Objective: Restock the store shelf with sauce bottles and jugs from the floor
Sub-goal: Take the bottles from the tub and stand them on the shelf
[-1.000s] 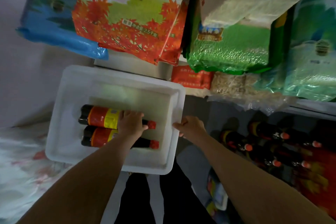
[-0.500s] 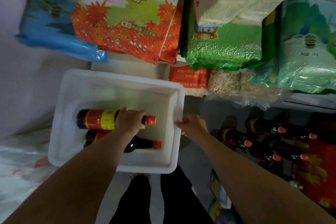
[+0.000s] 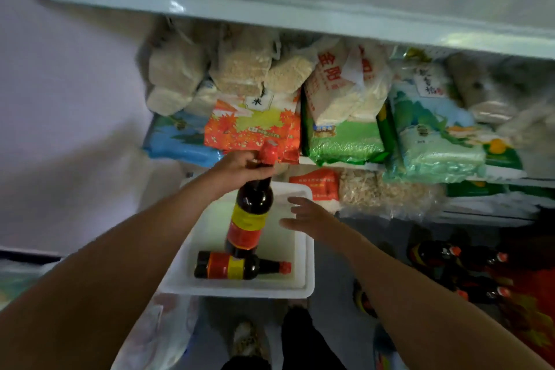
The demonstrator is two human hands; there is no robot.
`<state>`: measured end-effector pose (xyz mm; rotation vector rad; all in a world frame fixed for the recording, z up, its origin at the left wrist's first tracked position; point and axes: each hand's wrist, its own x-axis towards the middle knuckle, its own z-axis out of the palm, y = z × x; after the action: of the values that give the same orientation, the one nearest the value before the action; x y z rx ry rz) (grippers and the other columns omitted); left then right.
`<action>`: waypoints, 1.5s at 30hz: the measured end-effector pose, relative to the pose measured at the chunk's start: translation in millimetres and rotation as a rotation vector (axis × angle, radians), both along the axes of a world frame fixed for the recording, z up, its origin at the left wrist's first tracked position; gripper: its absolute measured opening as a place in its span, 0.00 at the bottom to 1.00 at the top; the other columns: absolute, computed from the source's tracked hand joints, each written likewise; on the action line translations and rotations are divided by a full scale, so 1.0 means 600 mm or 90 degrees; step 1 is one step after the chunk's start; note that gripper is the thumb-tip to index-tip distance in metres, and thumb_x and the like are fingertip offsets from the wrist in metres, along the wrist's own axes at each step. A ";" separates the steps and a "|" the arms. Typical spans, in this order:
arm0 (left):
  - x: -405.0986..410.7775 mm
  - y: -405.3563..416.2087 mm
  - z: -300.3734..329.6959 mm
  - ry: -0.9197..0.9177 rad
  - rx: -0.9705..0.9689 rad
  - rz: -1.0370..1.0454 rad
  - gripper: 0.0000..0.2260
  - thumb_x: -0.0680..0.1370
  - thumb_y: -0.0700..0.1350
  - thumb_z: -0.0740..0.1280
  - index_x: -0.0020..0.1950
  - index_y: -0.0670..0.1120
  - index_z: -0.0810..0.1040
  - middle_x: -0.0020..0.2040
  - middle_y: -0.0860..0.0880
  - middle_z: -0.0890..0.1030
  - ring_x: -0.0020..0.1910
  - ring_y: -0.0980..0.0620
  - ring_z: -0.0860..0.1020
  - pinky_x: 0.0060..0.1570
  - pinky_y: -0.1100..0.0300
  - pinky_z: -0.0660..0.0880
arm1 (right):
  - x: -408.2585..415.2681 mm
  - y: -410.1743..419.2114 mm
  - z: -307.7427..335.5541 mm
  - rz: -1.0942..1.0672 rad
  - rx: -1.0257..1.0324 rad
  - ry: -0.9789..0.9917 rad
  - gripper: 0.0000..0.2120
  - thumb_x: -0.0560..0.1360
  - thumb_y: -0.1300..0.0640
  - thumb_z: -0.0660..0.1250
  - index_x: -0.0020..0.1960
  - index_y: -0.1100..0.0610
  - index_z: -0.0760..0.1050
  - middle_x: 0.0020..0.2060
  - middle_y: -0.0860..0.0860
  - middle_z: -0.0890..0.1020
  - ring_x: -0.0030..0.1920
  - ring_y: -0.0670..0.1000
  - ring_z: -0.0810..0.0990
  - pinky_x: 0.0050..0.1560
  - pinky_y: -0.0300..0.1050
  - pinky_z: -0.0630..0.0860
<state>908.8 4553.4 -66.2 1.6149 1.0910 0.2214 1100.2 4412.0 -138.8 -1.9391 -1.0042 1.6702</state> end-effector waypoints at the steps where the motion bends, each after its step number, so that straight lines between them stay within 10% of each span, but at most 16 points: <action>1: 0.010 -0.002 0.046 -0.040 0.000 -0.014 0.08 0.74 0.46 0.75 0.53 0.53 0.83 0.50 0.55 0.85 0.54 0.53 0.82 0.60 0.59 0.76 | -0.005 0.004 0.032 0.009 0.025 0.035 0.40 0.70 0.49 0.80 0.76 0.47 0.65 0.73 0.55 0.71 0.69 0.53 0.74 0.70 0.53 0.72; 7: 0.061 -0.010 0.298 -0.258 0.048 -0.089 0.15 0.74 0.47 0.73 0.61 0.48 0.82 0.56 0.45 0.85 0.59 0.47 0.82 0.64 0.54 0.75 | 0.011 -0.001 0.230 -0.033 0.189 0.325 0.30 0.68 0.55 0.80 0.68 0.53 0.76 0.63 0.50 0.82 0.65 0.52 0.80 0.64 0.51 0.76; 14: 0.126 -0.039 0.475 -0.318 0.188 -0.018 0.22 0.77 0.54 0.71 0.70 0.50 0.73 0.63 0.49 0.81 0.61 0.50 0.80 0.67 0.49 0.73 | 0.017 0.034 0.416 -0.240 0.465 0.198 0.25 0.70 0.59 0.79 0.65 0.54 0.76 0.58 0.51 0.84 0.61 0.54 0.82 0.59 0.55 0.78; 19: 0.158 -0.056 0.480 -0.167 0.360 -0.026 0.41 0.67 0.54 0.80 0.75 0.53 0.64 0.62 0.56 0.76 0.60 0.54 0.74 0.59 0.57 0.72 | 0.035 0.067 0.480 -0.349 0.609 0.064 0.27 0.68 0.56 0.82 0.63 0.54 0.74 0.56 0.55 0.84 0.55 0.51 0.84 0.56 0.50 0.81; 27: 0.208 0.041 0.494 -0.323 0.193 -0.015 0.40 0.63 0.44 0.82 0.72 0.52 0.69 0.61 0.48 0.82 0.59 0.47 0.81 0.57 0.46 0.79 | 0.181 0.103 0.500 -0.086 0.547 0.155 0.35 0.73 0.65 0.75 0.75 0.48 0.67 0.63 0.59 0.82 0.65 0.57 0.80 0.64 0.53 0.78; 45: 0.385 0.260 0.469 -0.172 0.264 0.019 0.40 0.70 0.52 0.78 0.77 0.57 0.61 0.70 0.51 0.73 0.66 0.47 0.75 0.57 0.41 0.79 | 0.324 0.356 0.475 -0.202 0.649 -0.095 0.38 0.66 0.62 0.82 0.71 0.50 0.69 0.56 0.46 0.84 0.56 0.47 0.83 0.56 0.50 0.82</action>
<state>1139.6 4709.6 215.0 1.8662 0.8977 0.7020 1294.9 4625.5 145.9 -1.3993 -1.1888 0.6091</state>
